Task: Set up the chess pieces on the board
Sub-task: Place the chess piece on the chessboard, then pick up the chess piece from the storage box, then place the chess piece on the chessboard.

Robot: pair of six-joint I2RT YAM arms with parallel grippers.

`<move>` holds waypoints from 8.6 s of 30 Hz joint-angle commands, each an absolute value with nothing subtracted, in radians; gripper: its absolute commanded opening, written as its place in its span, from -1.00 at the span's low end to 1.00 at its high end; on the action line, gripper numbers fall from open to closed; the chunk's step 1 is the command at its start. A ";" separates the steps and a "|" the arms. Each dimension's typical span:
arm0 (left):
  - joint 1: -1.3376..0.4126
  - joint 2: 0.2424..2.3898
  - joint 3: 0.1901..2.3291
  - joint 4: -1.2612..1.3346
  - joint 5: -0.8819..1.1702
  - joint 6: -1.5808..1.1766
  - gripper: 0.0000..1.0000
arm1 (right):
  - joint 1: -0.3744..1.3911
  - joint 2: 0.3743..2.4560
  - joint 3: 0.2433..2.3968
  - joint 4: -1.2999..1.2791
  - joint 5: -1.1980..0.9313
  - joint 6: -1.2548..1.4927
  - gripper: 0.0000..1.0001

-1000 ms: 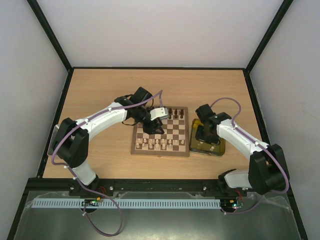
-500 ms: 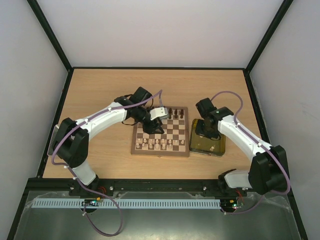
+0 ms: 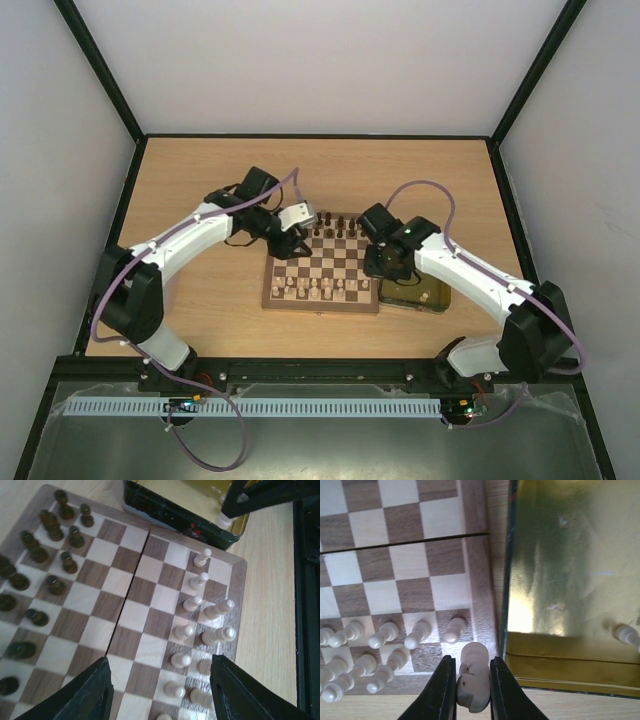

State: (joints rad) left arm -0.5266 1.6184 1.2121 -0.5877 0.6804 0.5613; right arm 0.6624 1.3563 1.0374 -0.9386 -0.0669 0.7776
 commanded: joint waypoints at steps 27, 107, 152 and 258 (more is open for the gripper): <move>-0.413 1.490 1.111 -0.568 0.759 0.572 0.27 | 0.822 1.524 1.065 -0.863 -0.109 0.858 -0.86; -0.476 1.527 1.180 -0.559 0.806 0.554 0.27 | 0.442 1.206 0.877 -1.033 0.071 0.810 -0.28; -0.892 1.822 1.359 -0.366 0.475 0.477 0.12 | 0.252 1.280 0.653 -0.776 -0.036 0.784 -0.48; -0.609 1.518 1.125 -0.586 0.661 0.557 0.84 | 0.817 1.434 0.829 -0.694 -0.077 0.949 -0.64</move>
State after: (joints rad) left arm -0.6117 1.5326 1.1431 -0.5888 0.6506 0.5522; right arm 0.8112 1.4223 0.8471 -0.7151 -0.0803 0.9401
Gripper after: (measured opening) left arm 0.919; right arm 0.179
